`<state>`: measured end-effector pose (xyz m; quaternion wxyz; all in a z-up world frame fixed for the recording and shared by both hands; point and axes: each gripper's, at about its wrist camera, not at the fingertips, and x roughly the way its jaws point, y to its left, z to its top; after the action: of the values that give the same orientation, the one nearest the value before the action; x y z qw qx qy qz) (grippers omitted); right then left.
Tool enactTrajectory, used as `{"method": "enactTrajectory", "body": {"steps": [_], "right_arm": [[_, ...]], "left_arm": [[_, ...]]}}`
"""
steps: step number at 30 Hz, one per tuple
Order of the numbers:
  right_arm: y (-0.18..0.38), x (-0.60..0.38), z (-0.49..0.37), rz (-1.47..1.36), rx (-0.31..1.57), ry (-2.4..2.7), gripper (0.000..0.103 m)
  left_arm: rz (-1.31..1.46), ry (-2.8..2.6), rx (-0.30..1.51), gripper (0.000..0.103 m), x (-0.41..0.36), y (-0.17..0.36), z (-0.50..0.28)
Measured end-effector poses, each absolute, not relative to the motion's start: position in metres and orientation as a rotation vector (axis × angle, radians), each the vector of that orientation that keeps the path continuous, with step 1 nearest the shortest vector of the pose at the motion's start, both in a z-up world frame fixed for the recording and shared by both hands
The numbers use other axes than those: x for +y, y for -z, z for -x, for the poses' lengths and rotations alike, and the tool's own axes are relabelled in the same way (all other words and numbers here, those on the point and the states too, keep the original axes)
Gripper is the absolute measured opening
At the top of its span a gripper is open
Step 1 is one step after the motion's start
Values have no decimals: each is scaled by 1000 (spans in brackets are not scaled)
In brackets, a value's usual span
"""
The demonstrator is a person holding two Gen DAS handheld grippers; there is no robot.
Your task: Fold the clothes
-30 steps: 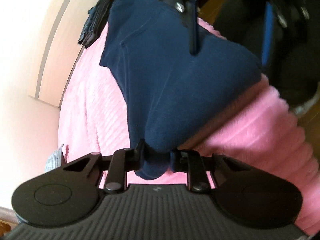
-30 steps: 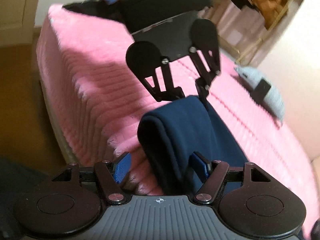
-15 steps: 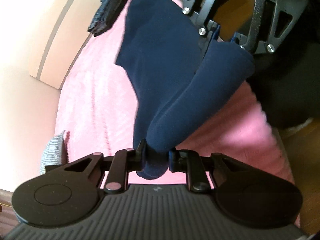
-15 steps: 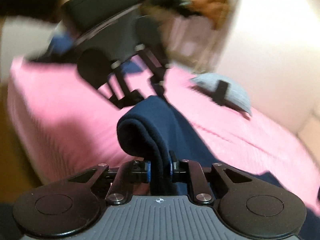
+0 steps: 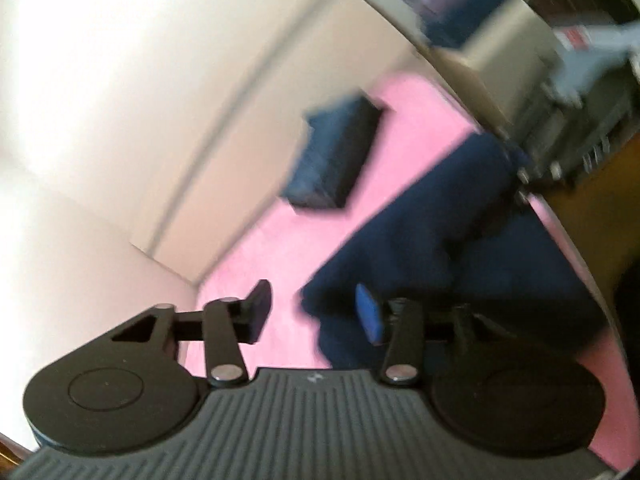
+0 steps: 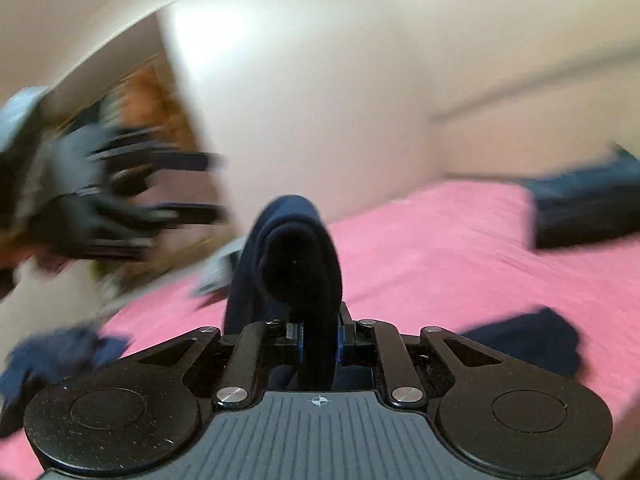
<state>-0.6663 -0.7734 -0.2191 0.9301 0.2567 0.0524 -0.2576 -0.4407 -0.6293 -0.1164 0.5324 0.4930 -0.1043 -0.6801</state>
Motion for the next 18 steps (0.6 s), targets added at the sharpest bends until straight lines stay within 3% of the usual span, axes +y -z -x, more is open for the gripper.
{"method": "enactTrajectory", "body": {"steps": [4, 6, 7, 9, 10, 13, 14, 15, 18], "right_arm": [[289, -851, 699, -788, 154, 657, 13], [313, -862, 711, -875, 156, 678, 14], [319, -862, 717, -898, 136, 674, 18], [323, -859, 723, -920, 91, 683, 50], [322, -857, 722, -919, 67, 696, 51], [316, -866, 723, -934, 14, 727, 50], [310, -869, 723, -923, 23, 725, 28], [304, -872, 723, -912, 33, 723, 14], [293, -879, 723, -877, 52, 732, 13]], "left_arm": [[-1041, 1645, -215, 50, -700, 119, 457], [-1076, 1666, -118, 50, -705, 150, 455], [-1098, 1675, -66, 50, -705, 167, 455], [-1115, 1671, 10, 50, -700, 194, 449], [-1122, 1668, 48, 50, -698, 207, 447], [-1109, 1657, 143, 48, -691, 233, 437], [-1097, 1653, 172, 48, -689, 239, 433], [-1082, 1651, 189, 48, -687, 238, 429], [-1051, 1640, 201, 46, -691, 236, 427]]}}
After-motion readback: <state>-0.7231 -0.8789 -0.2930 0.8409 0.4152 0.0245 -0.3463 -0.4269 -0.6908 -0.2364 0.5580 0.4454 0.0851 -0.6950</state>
